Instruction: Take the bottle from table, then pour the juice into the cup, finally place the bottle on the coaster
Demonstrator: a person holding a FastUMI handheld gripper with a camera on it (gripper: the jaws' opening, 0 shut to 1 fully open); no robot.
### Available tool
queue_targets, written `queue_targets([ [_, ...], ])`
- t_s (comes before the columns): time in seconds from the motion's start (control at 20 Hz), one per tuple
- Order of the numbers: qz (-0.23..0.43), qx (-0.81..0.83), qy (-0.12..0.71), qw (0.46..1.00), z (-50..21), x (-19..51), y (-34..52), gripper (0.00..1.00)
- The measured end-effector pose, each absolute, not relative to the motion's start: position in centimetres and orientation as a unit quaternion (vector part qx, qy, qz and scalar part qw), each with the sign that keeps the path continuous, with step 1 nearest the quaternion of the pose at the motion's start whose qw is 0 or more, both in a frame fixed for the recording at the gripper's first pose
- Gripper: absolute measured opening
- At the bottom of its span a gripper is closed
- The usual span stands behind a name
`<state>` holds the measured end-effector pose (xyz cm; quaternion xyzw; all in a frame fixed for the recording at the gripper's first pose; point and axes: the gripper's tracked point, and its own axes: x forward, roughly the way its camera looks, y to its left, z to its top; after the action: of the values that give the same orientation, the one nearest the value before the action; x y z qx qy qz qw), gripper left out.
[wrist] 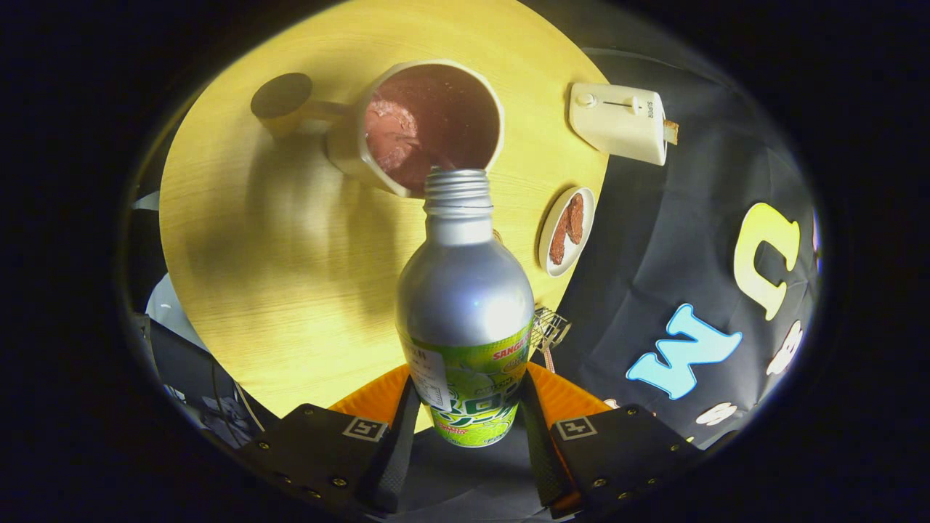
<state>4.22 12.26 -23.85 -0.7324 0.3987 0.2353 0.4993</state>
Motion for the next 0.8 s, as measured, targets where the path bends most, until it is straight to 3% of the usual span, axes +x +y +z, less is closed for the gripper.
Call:
queue_targets([
  [0.8,0.228,-0.753,0.405,0.465,-22.5,4.5,11.8,0.69],
])
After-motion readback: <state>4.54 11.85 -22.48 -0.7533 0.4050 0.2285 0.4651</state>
